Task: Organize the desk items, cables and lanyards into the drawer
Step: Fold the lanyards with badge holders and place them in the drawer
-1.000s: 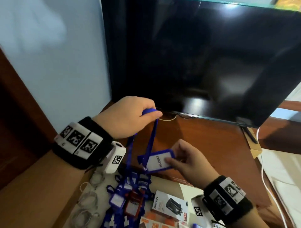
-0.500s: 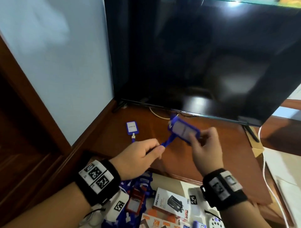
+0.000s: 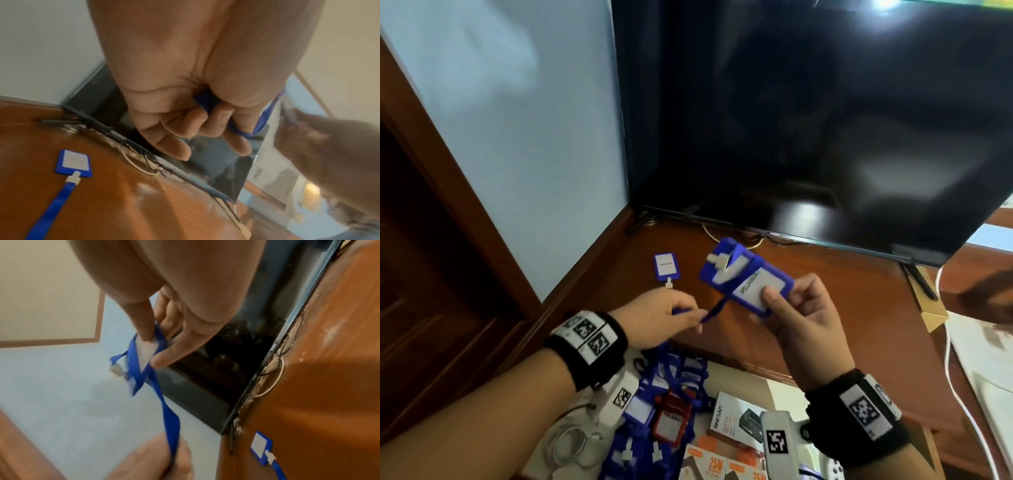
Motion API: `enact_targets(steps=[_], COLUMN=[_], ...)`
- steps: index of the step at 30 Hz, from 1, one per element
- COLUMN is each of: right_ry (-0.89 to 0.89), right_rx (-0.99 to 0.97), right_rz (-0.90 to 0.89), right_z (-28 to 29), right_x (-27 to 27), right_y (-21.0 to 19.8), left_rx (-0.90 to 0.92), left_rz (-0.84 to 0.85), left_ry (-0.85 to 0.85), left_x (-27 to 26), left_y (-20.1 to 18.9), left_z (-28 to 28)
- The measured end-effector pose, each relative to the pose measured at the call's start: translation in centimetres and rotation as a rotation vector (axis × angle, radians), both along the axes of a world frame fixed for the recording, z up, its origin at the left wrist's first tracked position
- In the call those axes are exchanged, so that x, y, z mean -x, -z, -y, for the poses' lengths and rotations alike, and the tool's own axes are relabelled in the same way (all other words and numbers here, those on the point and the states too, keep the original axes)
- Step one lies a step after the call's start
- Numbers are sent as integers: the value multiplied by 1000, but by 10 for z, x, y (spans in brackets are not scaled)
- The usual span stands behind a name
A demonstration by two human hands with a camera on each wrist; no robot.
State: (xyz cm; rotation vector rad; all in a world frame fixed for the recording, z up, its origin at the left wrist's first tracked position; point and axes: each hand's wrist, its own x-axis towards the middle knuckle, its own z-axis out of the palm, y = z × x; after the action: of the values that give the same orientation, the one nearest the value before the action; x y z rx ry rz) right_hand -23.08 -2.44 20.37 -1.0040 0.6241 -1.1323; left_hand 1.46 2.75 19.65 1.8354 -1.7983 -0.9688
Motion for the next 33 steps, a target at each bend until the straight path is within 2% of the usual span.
enact_targets(steps=[2,4,5,7,9,11,13,14,15,17,18,19,20,23,27,30,33], right_ry=[168,283,266,79,-168,-336,-403,-418,-427,-417,-390,-347,-298,-207,-256,-320,-282], right_rx=[62,197,267,361,419,408,300,228,162,53,2,-47,-87,-128,-185,-120,-87], right_rz=[-142,-442,-575,-748,-841,-817,-691,-591,-497,-343,-276,-218,-179,-183,-328,-500,-536], right_z=[3,4,3,-5,-16,-26,-29,-29,-28,-27,-27,-25,-24,-21,-30,-39,-41], right_x=[-2,-3,-5,-11,-18,-24,-28,-28,-29,-31,-33,-35,-37,-48,-66,-77,-86], right_y=[4,16,24,39,51,56,56,56,57,58,59,61,63,69,75,79,79], left_rx=[28,109,160,279,362,331,153,24,-113,-325,-376,-388,-383,-301,-206,-111,-143], left_rz=[-42,-91,-88,-18,115,206,175,59,-153,-728,-963,-1105,-1179,-1198,-1258,-1343,-1260], left_ry=[31,28,31,37,50,53,41,29,5,-117,-210,-302,-384,-497,-409,-413,-348], left_x=[13,19,21,17,6,-8,-20,-25,-32,-41,-44,-45,-44,-37,-38,-39,-41], left_y=[-3,-13,-21,-32,-32,-20,-3,6,18,42,53,63,69,78,88,89,88], left_z=[-16,-25,-26,-23,-13,-2,3,1,-4,-18,-26,-33,-41,-59,-73,-76,-80])
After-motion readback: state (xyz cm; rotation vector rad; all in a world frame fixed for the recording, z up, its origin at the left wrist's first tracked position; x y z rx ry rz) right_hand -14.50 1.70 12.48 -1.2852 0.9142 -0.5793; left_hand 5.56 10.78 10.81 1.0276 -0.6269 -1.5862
